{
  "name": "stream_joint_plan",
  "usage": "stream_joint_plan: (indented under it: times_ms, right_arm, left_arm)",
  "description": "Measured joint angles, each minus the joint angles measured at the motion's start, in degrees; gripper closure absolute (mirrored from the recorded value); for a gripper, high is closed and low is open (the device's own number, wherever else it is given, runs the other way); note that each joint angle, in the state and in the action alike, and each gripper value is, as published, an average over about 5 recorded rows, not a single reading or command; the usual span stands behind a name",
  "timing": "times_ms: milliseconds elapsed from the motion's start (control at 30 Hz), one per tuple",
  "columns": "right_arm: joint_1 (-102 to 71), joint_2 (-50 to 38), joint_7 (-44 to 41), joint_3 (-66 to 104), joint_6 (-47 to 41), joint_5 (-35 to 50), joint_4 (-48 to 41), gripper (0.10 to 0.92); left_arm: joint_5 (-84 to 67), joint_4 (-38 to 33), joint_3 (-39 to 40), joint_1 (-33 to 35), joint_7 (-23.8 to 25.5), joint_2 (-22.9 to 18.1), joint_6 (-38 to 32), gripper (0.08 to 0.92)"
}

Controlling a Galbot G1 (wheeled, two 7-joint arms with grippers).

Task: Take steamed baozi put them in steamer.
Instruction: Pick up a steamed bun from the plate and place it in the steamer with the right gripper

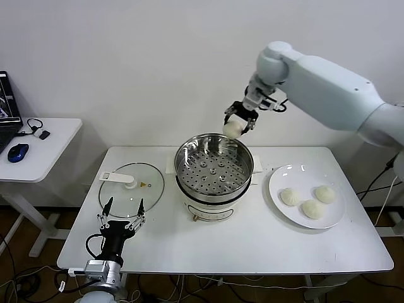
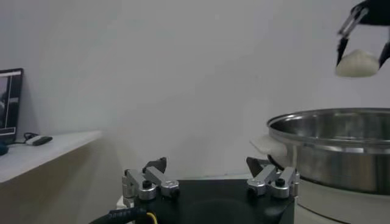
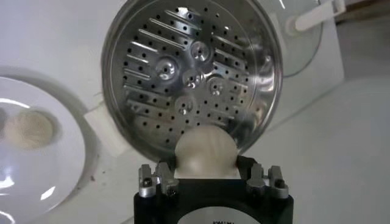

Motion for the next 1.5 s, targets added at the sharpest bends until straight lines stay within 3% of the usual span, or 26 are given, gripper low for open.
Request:
stream_joint_plan:
  times_ms: [667,1233,1333,1500]
  right_arm:
    - [-10.7,10.5,2.3,10.5,7.5,-20.2,-11.8,0.364]
    - [-15.4,12.6,3.3,15.8,9.4,-27.6,-15.3,0.359]
    - [-15.9,12.8,3.6,16.4,9.7,-28.5,-15.7,0.337]
    - [-16.3,12.9,3.8,17.3,10.4,-29.3,-15.9,0.234]
  left_arm:
    - [-0.8,0.0,-0.8,1.4,0.1,0.3,-0.6,0.177]
    - [-0.7,0.1,-0.9,2.0,0.1,0.2,-0.8,0.177]
    - [-0.8,0.2,-0.9,2.0,0.1,0.2,-0.8,0.177]
    - [-0.9,0.4,-0.7,1.9,0.1,0.2,-0.8,0.177]
